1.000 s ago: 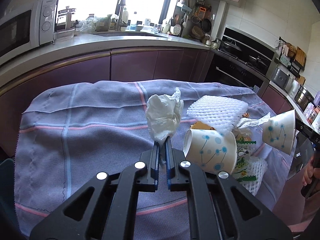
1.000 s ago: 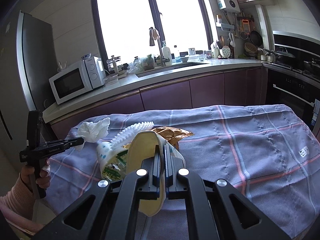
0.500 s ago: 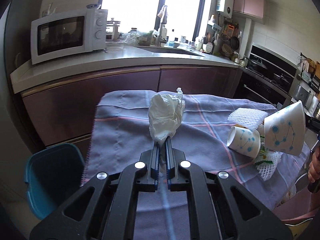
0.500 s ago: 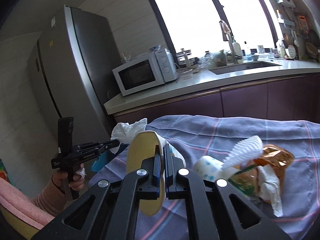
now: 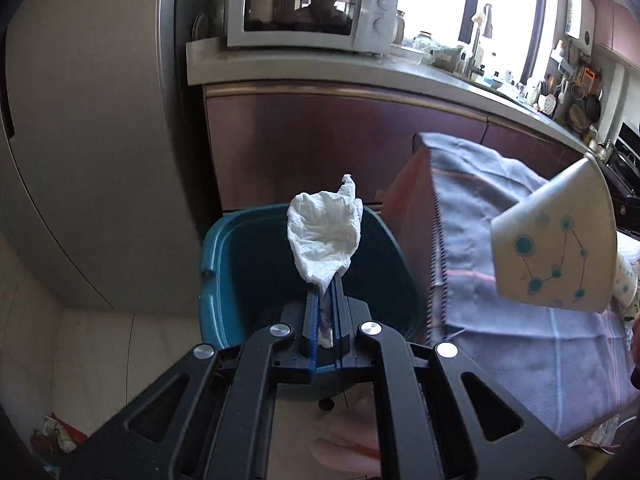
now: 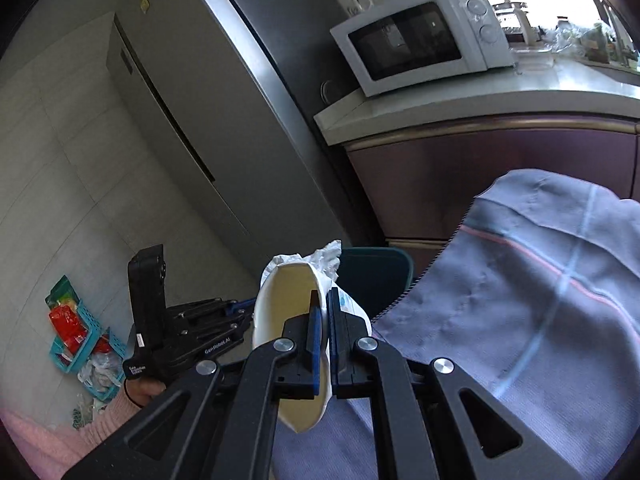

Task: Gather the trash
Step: 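Carry the tissue and cup to the teal bin and open both grippers, then return both tools to the table over the remaining trash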

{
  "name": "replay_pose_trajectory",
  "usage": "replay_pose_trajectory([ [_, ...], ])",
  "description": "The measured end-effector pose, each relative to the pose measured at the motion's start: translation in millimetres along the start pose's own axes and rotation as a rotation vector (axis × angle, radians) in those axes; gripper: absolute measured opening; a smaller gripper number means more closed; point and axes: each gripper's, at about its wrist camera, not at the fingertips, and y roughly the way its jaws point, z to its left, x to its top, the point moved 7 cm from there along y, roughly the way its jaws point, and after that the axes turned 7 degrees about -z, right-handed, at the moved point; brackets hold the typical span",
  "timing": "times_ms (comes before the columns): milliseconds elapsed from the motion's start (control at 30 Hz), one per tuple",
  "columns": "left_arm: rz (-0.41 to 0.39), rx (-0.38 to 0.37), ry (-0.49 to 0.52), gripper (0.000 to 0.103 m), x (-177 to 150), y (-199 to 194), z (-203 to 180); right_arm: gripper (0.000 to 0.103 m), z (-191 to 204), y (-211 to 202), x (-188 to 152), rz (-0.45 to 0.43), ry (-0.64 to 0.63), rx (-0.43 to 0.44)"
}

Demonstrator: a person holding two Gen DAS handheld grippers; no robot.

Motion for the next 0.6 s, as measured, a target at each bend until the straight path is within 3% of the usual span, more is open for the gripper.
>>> replay_pose_trajectory([
  [167,0.086,0.024,-0.003,0.007,-21,32,12,0.002,-7,56,-3,0.063,0.067,-0.025],
  [367,0.083,0.023,-0.044,0.017,-16,44,25,0.003,-18,90,-5,0.103,0.107,-0.078],
  [500,0.063,0.028,-0.061,0.019,-7,43,28,0.014,-25,99,-8,0.112,0.095,-0.146],
  [600,0.035,0.019,-0.075,0.019,-1,32,24,0.024,-26,89,-11,0.1,0.089,-0.149],
])
